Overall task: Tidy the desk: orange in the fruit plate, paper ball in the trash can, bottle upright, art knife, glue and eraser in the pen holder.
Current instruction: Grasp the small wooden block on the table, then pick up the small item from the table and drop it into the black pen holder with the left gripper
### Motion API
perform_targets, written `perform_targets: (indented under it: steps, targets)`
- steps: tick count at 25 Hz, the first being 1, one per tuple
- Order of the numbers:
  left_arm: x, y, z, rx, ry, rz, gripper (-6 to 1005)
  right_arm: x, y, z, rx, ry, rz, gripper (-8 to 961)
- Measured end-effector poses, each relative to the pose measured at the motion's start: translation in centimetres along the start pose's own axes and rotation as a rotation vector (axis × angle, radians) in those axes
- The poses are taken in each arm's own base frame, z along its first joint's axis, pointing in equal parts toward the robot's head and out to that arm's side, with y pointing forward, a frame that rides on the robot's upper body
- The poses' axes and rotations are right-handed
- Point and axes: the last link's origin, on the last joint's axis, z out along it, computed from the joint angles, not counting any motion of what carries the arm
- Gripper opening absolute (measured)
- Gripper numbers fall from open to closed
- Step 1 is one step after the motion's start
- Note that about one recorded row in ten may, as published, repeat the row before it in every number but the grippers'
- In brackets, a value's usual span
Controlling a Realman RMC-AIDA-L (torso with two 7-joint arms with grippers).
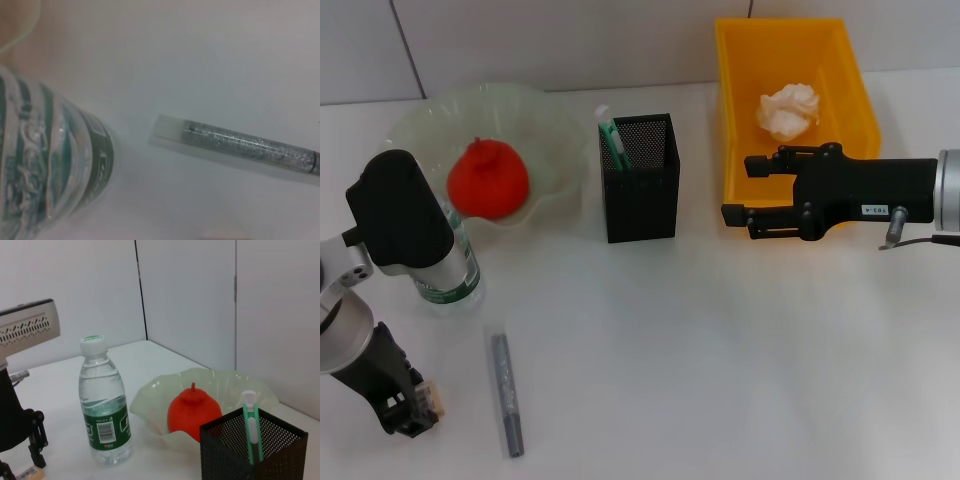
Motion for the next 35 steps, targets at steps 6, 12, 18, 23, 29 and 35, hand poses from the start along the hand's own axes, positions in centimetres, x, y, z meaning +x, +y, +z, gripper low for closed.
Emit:
perform_targets:
  steps: [6,12,18,23,29,35]
  targets:
    - [0.14,-0.08,-0.06,0.005,0.004,0.002,446,0.0,-0.01,0.0,0.0,0.0,0.0,766]
    - [0.07,-0.24,-0.07,0.015,-0.003,0.002,415,-0.02,-0.04,0.02,0.002,0.0,-0.001,766]
    - [0.04,-0.25,-0.04,0.015,-0.004,-0.006,401,-0.02,-0.06,0.05,0.003,0.0,0.0,766]
    - [0.05,-0.23,-0.08,0.016,-0.003,-0.006,399,0.01,-0.06,0.06,0.003,0.0,0.001,767]
    - [0.12,-0.16,-0.22,0.015,0.001,-0.004,398,0.15,-0.02,0.05,0.003,0.001,0.005,767]
    - [0.3,0.0,-0.7,0.023,0.022,0.001,396,0.15,-0.03,0.05,0.003,0.001,0.004,767]
